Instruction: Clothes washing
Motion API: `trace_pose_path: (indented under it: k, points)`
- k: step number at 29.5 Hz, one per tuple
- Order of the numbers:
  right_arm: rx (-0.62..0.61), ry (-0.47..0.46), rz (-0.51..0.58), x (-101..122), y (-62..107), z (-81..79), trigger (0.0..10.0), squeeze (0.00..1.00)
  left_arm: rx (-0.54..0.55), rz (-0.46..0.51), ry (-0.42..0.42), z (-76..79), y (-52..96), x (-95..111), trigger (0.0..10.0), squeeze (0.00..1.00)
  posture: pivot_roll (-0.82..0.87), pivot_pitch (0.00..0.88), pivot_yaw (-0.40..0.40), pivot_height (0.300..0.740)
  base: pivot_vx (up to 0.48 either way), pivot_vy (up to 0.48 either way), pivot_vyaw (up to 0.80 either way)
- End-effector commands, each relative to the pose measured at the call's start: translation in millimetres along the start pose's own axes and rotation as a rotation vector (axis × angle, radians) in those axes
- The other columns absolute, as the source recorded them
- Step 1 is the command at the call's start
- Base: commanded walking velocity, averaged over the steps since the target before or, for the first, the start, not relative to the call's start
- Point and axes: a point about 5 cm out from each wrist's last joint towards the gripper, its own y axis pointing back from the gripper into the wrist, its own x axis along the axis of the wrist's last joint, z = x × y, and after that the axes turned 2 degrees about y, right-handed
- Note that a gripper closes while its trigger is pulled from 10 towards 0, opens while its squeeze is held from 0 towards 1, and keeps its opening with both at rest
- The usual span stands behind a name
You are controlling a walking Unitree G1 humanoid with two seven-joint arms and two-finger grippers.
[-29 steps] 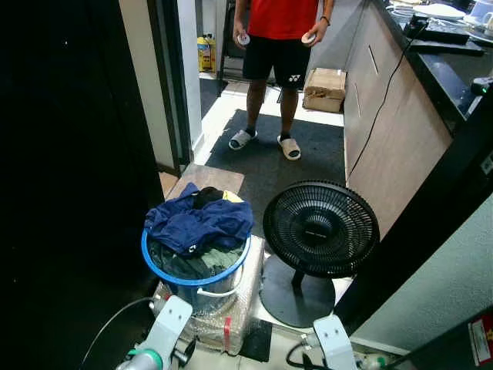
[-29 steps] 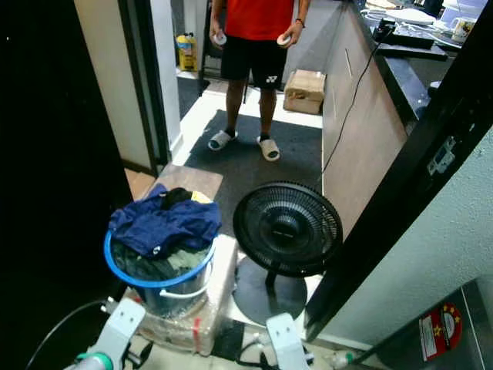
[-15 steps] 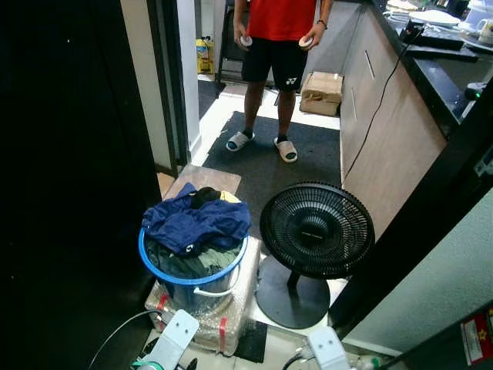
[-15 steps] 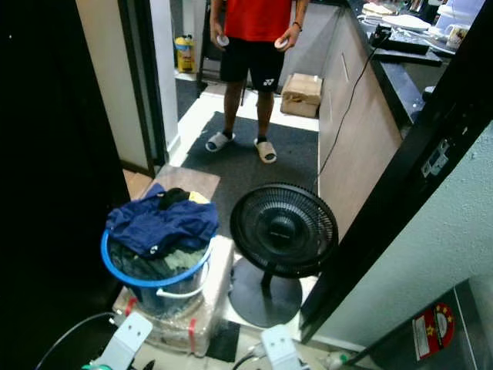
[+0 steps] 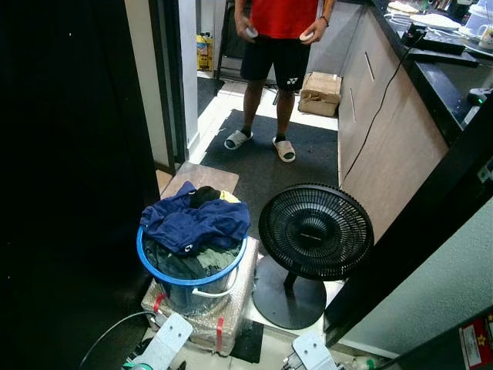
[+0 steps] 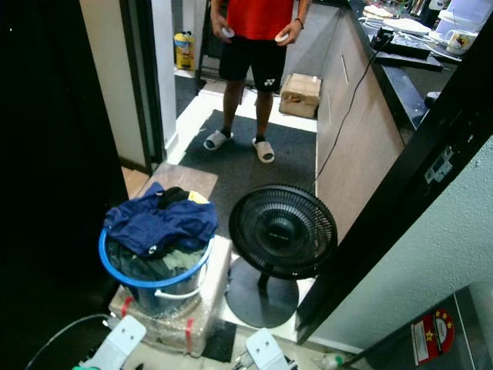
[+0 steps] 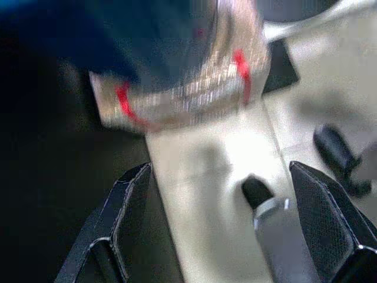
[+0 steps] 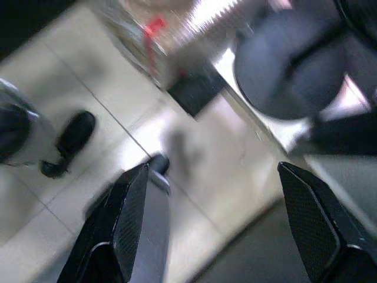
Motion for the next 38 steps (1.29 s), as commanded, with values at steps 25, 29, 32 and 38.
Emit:
trace_pose_path:
  k: [25, 29, 32, 38]
  points:
    - [-0.138, -0.248, 0.354, 62.2, -5.8, 28.0, 10.0, 0.00, -0.023, 0.312, 0.081, -13.0, -5.6, 61.2, 10.0, 0.00, 0.06, 0.000, 0.042, 0.740, 0.000, 0.000, 0.00]
    - [-0.300, -0.478, 0.297, 44.1, -0.5, 50.4, 10.0, 0.00, 0.057, 0.274, 0.160, -31.5, -5.4, 56.1, 10.0, 0.00, 0.06, 0.000, 0.041, 0.740, 0.000, 0.000, 0.00]
    - [-0.300, -0.478, 0.297, 44.1, -0.5, 50.4, 10.0, 0.00, 0.057, 0.274, 0.160, -31.5, -5.4, 56.1, 10.0, 0.00, 0.06, 0.000, 0.041, 0.740, 0.000, 0.000, 0.00]
    - [-0.700, -0.351, 0.008, -2.9, 24.8, 91.5, 10.0, 0.00, 0.130, 0.219, 0.223, -42.5, -5.2, 48.6, 10.0, 0.00, 0.05, 0.000, 0.038, 0.740, 0.000, 0.000, 0.00]
